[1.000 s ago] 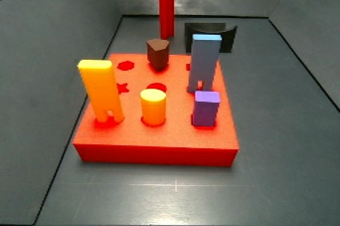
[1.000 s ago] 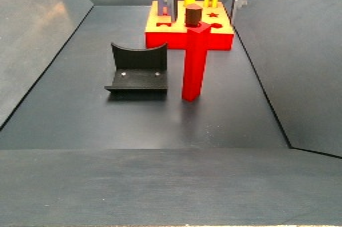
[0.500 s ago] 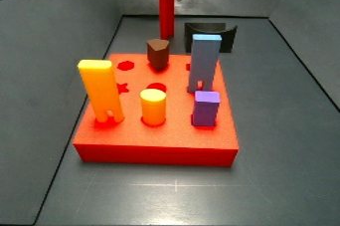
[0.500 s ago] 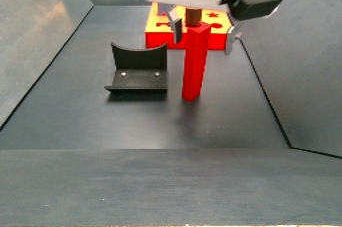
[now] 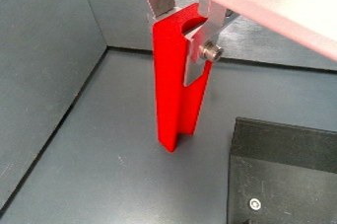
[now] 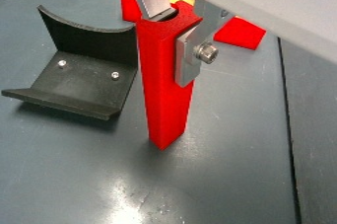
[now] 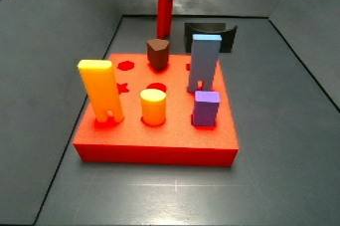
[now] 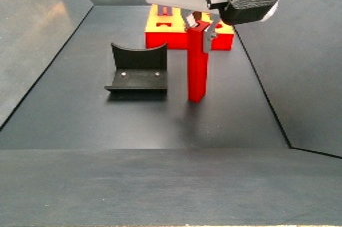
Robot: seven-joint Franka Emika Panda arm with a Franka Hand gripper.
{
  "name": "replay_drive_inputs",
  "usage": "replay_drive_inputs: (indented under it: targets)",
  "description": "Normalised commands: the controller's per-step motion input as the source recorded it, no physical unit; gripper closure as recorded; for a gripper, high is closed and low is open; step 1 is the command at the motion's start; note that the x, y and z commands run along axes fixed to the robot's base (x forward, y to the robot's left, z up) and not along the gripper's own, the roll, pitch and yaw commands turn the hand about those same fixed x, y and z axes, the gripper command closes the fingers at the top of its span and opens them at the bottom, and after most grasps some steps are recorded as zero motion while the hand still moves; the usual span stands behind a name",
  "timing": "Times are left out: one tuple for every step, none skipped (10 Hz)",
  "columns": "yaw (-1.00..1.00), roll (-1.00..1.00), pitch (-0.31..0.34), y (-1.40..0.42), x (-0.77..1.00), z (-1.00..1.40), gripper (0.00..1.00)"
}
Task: Pick up the arch object. Move up. Rotate the arch object. Move to above the board. Insert the arch object.
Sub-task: Pick up the arch object.
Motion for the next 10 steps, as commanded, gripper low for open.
replay_drive_inputs:
  targets:
    - [0.0, 0.0, 0.0, 0.0, 0.0, 0.0, 1.0]
    - [0.0, 0.0, 0.0, 0.0, 0.0, 0.0, 1.0]
    - [0.0, 0.0, 0.0, 0.0, 0.0, 0.0, 1.0]
    - [0.0, 0.0, 0.0, 0.0, 0.0, 0.0, 1.0]
    - [0.0, 0.0, 0.0, 0.0, 0.0, 0.0, 1.0]
    - [0.0, 0.0, 0.0, 0.0, 0.0, 0.0, 1.0]
    - [0.0, 0.0, 0.0, 0.0, 0.0, 0.0, 1.0]
    - [0.0, 0.0, 0.0, 0.0, 0.0, 0.0, 1.0]
    - [0.0, 0.0, 0.0, 0.0, 0.0, 0.0, 1.0]
    - [0.0, 0.0, 0.0, 0.0, 0.0, 0.0, 1.0]
